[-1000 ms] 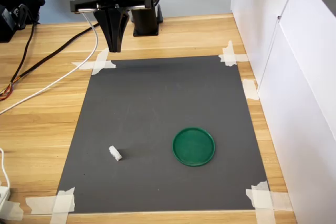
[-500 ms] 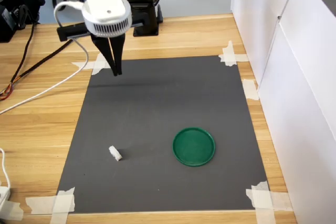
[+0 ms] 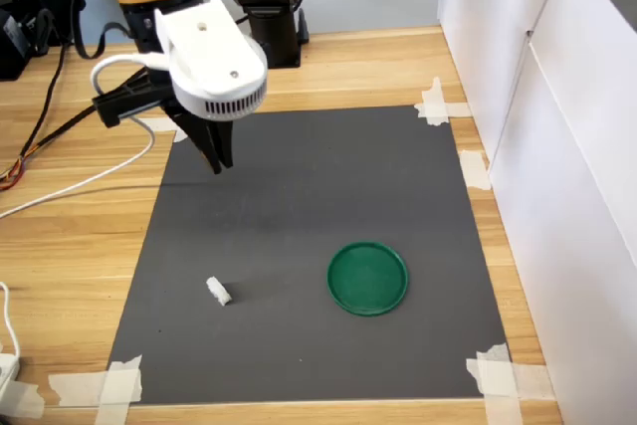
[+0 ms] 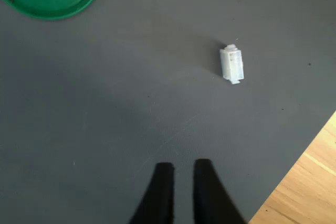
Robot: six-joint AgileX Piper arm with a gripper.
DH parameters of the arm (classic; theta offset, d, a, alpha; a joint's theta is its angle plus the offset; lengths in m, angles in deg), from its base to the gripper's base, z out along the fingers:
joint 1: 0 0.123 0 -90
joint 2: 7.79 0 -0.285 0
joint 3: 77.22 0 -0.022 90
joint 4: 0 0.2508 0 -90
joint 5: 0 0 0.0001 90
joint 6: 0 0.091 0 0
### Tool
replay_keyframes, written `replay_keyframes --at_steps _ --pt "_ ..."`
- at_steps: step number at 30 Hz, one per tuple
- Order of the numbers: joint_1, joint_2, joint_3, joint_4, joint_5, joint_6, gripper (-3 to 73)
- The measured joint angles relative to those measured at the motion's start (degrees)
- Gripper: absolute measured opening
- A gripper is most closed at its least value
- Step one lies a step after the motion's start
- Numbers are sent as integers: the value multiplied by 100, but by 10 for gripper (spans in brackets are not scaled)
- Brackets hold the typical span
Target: Grasp a white terminal and put it in the green lid.
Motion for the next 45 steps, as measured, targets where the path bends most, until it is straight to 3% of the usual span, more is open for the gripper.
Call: replay_keyframes --at_steps 2,7,9,11,18,31,45 --pt "0 120 -160 0 136 -18 167" --pt "0 334 -347 -6 137 -18 527" --pt "0 438 -466 -6 78 -25 634" --pt "0 567 -685 -6 136 -41 686" --pt "0 985 -1476 -13 816 -256 710" --pt "0 1783 -1544 -465 818 -699 710" --pt "0 2412 -1544 -539 465 -768 684"
